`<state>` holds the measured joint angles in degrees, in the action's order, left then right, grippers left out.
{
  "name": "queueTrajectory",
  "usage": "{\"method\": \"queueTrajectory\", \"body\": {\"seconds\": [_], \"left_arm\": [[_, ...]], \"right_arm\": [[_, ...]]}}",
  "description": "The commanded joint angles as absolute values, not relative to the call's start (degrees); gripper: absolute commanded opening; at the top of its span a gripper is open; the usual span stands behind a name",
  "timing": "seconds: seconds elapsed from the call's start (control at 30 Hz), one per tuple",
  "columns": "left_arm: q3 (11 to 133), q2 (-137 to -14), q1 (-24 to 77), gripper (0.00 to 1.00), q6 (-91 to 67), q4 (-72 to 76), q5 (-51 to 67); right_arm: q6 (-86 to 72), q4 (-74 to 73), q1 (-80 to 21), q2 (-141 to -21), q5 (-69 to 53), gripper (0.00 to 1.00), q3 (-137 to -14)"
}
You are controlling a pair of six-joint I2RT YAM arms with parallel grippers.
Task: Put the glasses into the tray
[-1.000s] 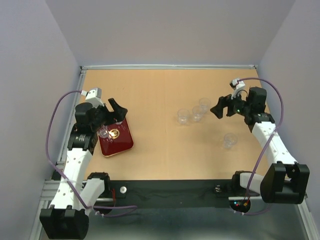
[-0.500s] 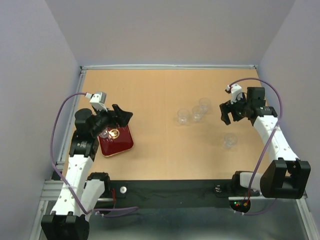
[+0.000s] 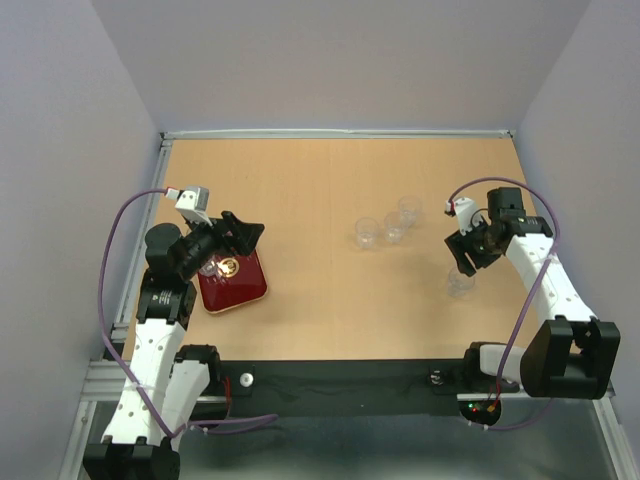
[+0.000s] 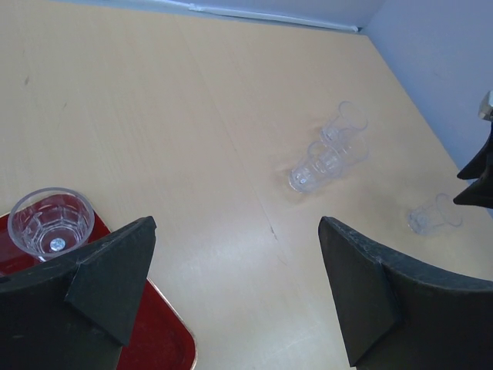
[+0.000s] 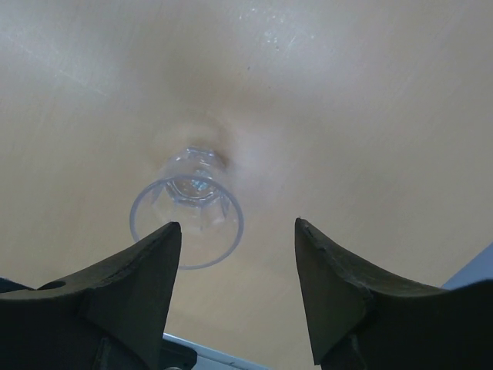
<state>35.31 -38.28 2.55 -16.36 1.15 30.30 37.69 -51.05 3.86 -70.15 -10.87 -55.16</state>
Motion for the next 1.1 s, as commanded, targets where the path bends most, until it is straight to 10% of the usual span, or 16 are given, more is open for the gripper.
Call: {"method": "queueTrajectory", "body": {"seconds": [0.0, 0.57, 1.07], "left_arm": [[34.80, -37.44, 2.81, 0.99, -15.64, 4.13, 30.76], [34.54, -36.74, 2.81, 0.99, -16.26, 5.19, 33.05], [34.10, -37.62, 2.81, 0.99, -17.58, 6.07, 34.01]], "right_arm": [[38.41, -53.26, 4.39, -69.34, -10.63, 0.64, -54.32], [38.67, -48.34, 4.39, -72.16, -10.99, 0.29, -49.40], [37.35, -46.67, 4.39, -65.31, -12.13, 0.30, -49.92]]}}
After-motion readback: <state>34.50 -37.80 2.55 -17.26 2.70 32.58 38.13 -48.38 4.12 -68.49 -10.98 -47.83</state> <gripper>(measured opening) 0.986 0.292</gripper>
